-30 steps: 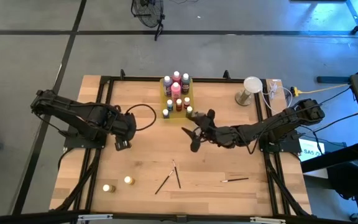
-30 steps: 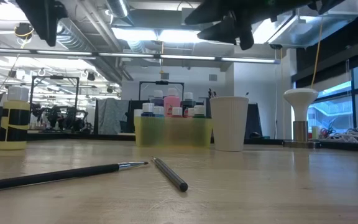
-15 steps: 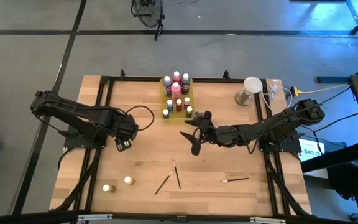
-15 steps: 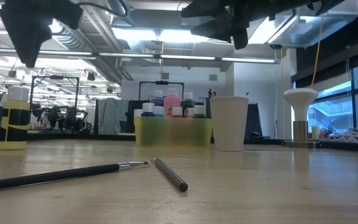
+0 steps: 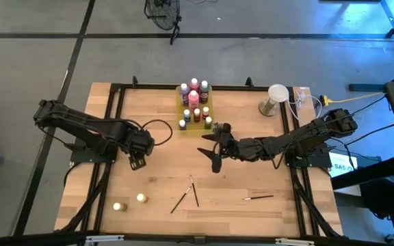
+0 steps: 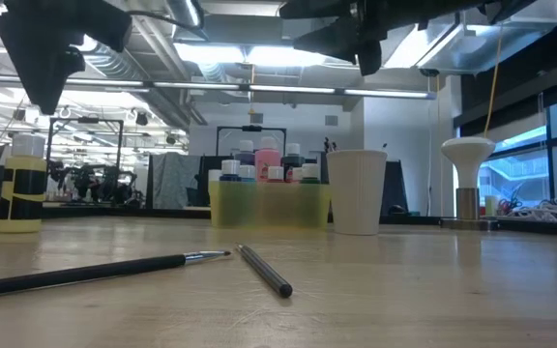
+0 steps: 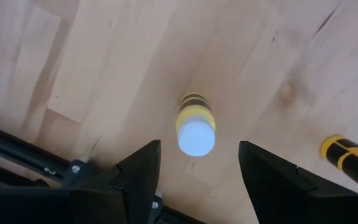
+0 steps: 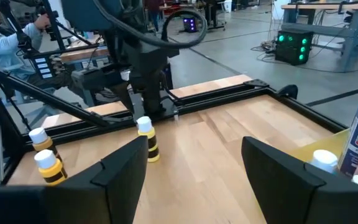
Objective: Pick & Place Paint Supplies
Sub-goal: Put the small light yellow paint bottle into the yellow bin
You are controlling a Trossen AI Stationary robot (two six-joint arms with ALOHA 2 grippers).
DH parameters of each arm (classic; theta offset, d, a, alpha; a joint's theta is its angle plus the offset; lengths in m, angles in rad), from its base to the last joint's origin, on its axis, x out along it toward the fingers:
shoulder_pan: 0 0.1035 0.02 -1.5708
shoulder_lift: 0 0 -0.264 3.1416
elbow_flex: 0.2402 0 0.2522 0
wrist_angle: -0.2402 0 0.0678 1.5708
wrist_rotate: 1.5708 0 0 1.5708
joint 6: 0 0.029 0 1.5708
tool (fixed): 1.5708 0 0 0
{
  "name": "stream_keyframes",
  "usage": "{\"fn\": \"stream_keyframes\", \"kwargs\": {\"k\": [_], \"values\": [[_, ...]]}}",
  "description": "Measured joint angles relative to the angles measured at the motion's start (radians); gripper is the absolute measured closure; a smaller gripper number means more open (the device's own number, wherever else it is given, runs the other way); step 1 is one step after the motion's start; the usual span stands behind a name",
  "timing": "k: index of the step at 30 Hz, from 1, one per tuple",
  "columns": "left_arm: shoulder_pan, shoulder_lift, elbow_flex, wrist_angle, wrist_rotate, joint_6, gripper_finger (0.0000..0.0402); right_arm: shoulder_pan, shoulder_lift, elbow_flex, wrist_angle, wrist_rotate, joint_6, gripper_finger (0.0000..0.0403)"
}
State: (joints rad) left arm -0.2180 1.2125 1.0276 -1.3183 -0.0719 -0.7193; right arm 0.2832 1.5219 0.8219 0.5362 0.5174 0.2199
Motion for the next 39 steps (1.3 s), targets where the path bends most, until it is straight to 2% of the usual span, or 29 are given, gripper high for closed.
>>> {"fn": "stream_keyframes", "kwargs": {"k": [6,11,18,35,39], "values": [[0.006,0.002,-0.084,0.042,0.074,0.001,0.019,0.0,0.0,0.0,0.0,-0.045,0.0,0.0139],[0.019,0.0,-0.098,0.045,0.037,0.008,0.019,0.0,0.0,0.0,0.0,-0.059,0.0,0.0139],[0.018,0.0,-0.117,0.141,0.065,0.038,0.019,0.0,0.0,0.0,0.0,-0.059,-0.001,0.0139],[0.018,0.001,-0.21,0.162,0.063,0.023,0.019,0.0,0.0,0.0,-0.003,-0.059,-0.001,0.0139],[0.018,0.001,-0.213,0.173,0.028,0.024,0.019,0.0,0.0,0.0,-0.004,-0.059,-0.001,0.0139]]}}
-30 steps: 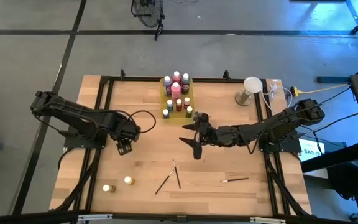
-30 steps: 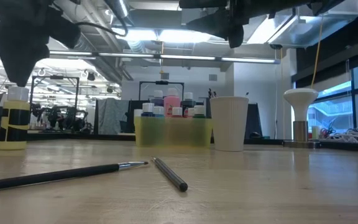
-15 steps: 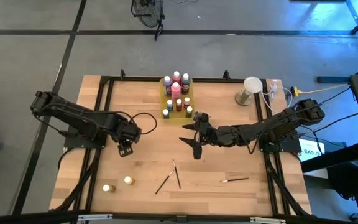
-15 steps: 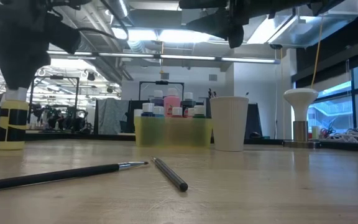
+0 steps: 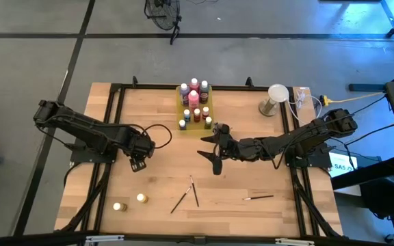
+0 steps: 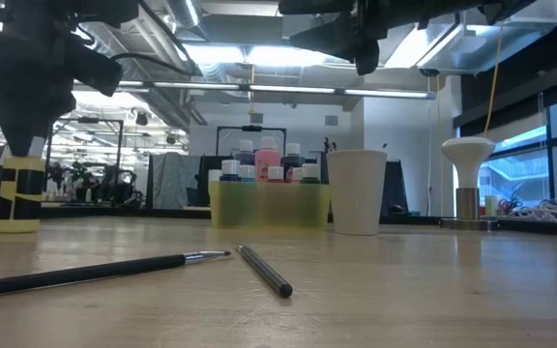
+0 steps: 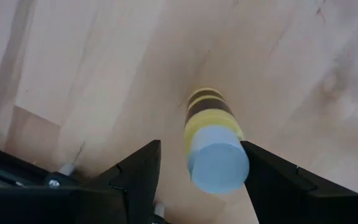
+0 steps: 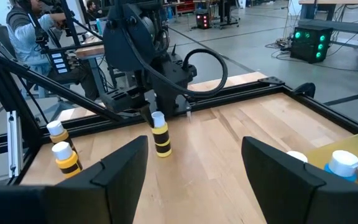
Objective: Pick & Place Paint Supplies
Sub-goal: Put the small light yellow paint bottle into the yellow bin
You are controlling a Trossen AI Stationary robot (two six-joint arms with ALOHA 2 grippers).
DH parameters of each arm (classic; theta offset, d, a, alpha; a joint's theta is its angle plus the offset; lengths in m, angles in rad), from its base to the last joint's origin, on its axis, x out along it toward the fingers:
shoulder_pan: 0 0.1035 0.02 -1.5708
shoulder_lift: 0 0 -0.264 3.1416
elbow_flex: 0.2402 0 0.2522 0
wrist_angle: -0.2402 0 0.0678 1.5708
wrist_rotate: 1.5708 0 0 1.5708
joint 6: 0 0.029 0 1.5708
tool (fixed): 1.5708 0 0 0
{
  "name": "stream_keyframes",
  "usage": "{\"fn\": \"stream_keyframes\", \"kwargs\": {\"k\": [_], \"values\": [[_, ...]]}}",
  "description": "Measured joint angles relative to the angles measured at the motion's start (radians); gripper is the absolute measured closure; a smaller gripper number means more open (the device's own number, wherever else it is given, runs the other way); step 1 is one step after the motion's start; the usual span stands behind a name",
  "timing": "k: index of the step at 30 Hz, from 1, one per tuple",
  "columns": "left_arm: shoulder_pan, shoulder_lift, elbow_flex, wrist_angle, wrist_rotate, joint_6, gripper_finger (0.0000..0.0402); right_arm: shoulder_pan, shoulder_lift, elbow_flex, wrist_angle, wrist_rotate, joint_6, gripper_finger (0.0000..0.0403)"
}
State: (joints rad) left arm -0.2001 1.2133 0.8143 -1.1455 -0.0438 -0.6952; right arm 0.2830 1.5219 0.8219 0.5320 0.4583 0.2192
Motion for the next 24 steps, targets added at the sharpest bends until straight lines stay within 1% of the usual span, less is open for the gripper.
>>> {"fn": "stream_keyframes", "kwargs": {"k": [5,24], "values": [[0.0,0.0,0.0,0.008,-0.021,0.0,0.019,0.0,0.0,0.0,-0.001,0.0,0.0,0.0139],[0.0,0.0,0.0,0.014,-0.016,-0.027,0.0191,0.0,0.0,0.0,-0.012,-0.001,0.0,0.0139]]}}
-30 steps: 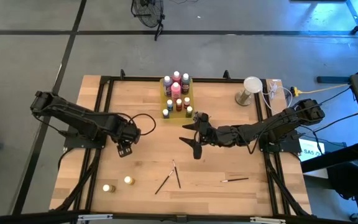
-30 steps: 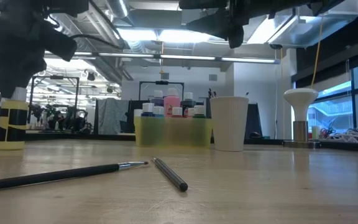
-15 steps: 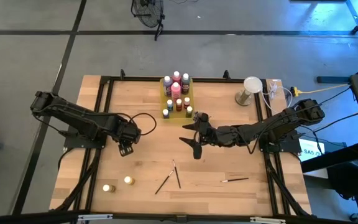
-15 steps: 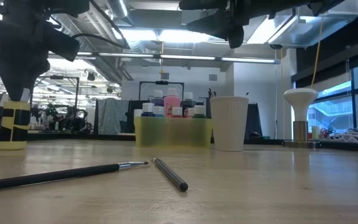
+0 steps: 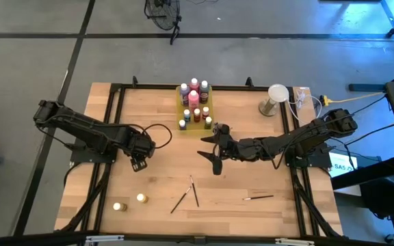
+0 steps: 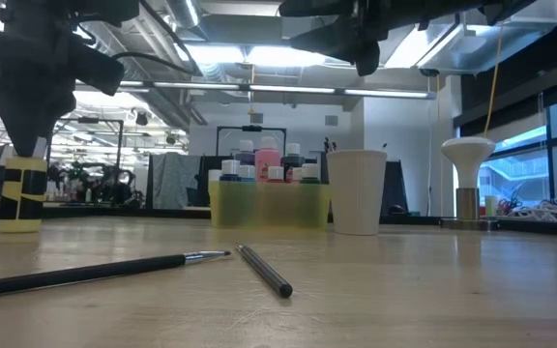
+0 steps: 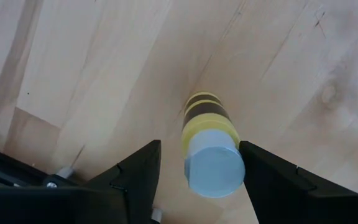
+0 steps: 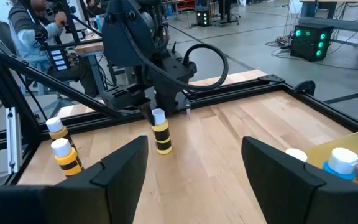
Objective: Pick & Place Paint Supplies
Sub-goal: Put the small light yellow paint bottle into the yellow bin
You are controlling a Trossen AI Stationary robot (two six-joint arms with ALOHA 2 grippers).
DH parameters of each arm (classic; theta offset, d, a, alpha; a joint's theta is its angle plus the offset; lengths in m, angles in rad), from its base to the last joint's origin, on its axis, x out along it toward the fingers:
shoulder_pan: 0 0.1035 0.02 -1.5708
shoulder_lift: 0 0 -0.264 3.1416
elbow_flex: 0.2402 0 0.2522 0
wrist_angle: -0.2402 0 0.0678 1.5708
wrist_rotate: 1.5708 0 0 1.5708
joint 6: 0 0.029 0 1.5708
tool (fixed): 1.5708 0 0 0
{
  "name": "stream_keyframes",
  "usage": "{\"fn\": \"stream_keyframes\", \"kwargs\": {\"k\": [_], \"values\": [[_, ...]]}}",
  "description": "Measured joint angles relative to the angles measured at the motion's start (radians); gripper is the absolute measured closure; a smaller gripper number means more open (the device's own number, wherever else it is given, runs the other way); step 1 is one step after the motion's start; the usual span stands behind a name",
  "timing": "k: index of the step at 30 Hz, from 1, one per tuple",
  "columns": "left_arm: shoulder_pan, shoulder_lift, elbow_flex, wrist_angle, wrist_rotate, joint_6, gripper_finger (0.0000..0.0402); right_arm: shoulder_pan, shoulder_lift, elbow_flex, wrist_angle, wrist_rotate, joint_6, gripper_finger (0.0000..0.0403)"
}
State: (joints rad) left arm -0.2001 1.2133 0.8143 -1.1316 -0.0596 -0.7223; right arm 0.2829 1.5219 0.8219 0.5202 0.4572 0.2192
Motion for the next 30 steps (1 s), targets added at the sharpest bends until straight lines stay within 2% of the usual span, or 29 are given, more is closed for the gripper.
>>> {"fn": "stream_keyframes", "kwargs": {"k": [4,12,18,23,30], "values": [[0.0,0.0,0.0,0.0,0.001,-0.001,0.0209,0.0,0.0,0.0,0.0,-0.002,0.0,0.0139],[0.0,0.0,0.001,0.002,0.002,-0.013,0.0286,0.0,0.0,0.0,0.0,-0.001,0.0,0.0139],[-0.001,0.0,0.001,0.006,-0.024,0.05,0.0287,0.0,0.0,0.0,0.0,-0.027,-0.001,0.0139],[-0.001,0.001,0.013,0.003,-0.028,0.065,0.0287,0.0,0.0,0.0,0.004,-0.094,-0.044,0.0139],[0.006,0.001,0.163,-0.082,-0.046,0.115,0.0287,0.045,0.0,0.0,0.095,-0.145,-0.141,0.0139]]}}
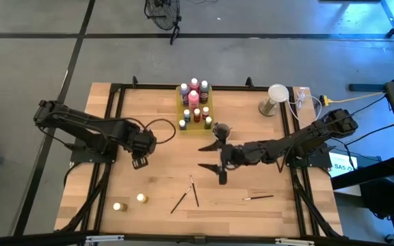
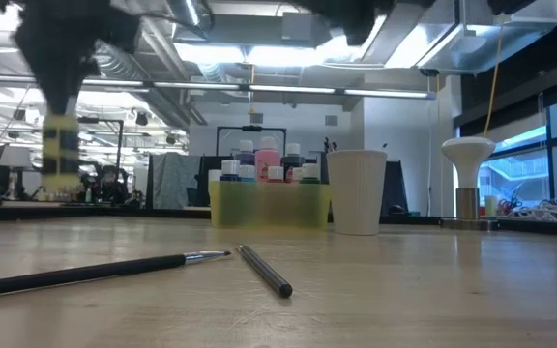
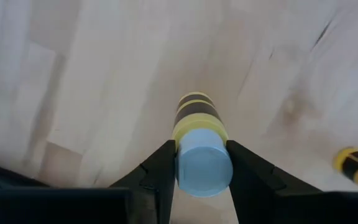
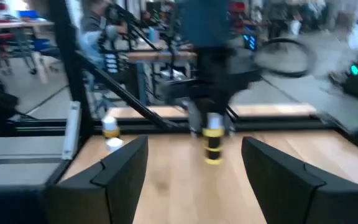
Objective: Pick & Place Paint Supplies
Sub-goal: Put the small light yellow paint bottle into the yellow bin
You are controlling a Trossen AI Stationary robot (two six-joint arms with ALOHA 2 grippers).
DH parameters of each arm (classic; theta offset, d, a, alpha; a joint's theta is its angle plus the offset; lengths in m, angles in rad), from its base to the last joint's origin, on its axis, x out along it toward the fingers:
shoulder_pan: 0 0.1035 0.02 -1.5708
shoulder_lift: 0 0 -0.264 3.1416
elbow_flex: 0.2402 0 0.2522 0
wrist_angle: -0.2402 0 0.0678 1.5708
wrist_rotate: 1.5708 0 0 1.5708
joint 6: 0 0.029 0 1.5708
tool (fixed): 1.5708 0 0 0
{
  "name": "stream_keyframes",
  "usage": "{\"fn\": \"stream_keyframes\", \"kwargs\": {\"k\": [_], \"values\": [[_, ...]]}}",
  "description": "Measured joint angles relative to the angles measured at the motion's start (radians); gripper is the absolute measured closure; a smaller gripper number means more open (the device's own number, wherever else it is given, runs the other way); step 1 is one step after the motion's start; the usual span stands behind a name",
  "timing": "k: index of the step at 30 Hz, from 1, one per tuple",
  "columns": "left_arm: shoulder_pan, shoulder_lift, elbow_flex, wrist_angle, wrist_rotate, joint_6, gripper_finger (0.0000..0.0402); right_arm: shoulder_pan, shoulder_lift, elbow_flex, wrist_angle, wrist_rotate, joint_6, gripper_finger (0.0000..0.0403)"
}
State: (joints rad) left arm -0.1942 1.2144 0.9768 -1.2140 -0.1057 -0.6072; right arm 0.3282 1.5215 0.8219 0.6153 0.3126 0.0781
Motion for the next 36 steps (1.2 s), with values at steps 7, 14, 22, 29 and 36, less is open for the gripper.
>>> {"fn": "stream_keyframes", "kwargs": {"k": [7,14,22,29,36], "values": [[0.102,0.059,0.275,-0.202,-0.044,0.122,0.0287,0.114,-0.015,0.0,0.089,-0.001,-0.155,0.0139],[0.33,0.243,0.543,-0.266,-0.035,0.444,0.0287,0.244,-0.11,0.0,0.068,0.041,-0.302,0.0139],[0.557,0.498,0.809,-0.315,-0.007,0.806,0.0287,0.323,-0.164,0.0,0.006,0.329,-0.408,0.0139],[0.674,0.645,0.99,-0.271,0.079,0.897,0.0287,0.331,-0.178,0.0,0.006,0.394,-0.51,0.0139],[0.703,0.728,1.014,-0.238,0.083,0.892,0.0287,0.334,-0.277,0.0,-0.032,0.514,-0.538,0.0139]]}}
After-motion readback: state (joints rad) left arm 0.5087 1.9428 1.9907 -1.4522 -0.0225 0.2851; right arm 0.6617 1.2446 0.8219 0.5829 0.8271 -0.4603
